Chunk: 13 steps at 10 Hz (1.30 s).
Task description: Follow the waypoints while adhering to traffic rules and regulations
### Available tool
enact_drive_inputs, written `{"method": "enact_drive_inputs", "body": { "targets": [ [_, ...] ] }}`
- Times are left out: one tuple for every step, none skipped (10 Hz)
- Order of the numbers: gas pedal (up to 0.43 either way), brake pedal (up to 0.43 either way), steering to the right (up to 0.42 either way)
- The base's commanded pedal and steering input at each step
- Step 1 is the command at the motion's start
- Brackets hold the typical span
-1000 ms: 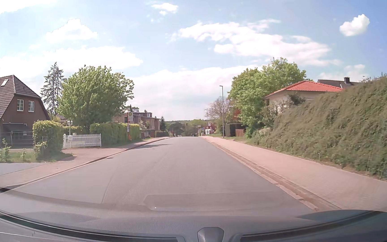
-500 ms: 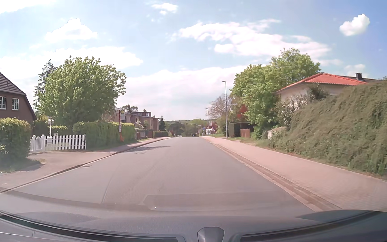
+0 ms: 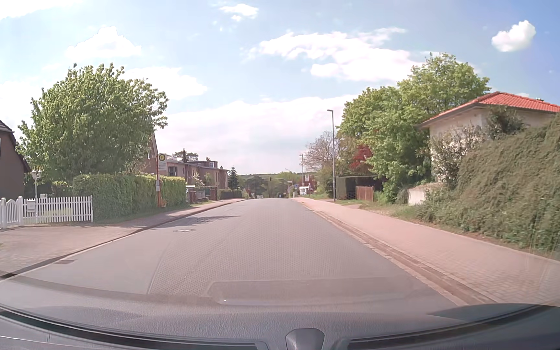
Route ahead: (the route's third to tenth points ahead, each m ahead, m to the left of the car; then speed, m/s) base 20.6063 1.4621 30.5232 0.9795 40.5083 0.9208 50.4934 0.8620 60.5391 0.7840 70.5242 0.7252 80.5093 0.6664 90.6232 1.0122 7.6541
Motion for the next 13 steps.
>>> {"method": "enact_drive_inputs", "body": {
  "targets": [
    [0.047,0.0,-0.005],
    [0.047,0.0,-0.005],
    [0.047,0.0,-0.005],
    [0.047,0.0,-0.005],
    [0.047,0.0,-0.005],
    [0.039,0.0,-0.005],
    [0.039,0.0,-0.005],
    [0.039,0.0,-0.005],
    [0.039,0.0,-0.005],
    [0.039,0.0,-0.005],
    [0.039,0.0,-0.005],
    [0.039,0.0,-0.005],
    [0.028,0.0,-0.005]
  ]
}}
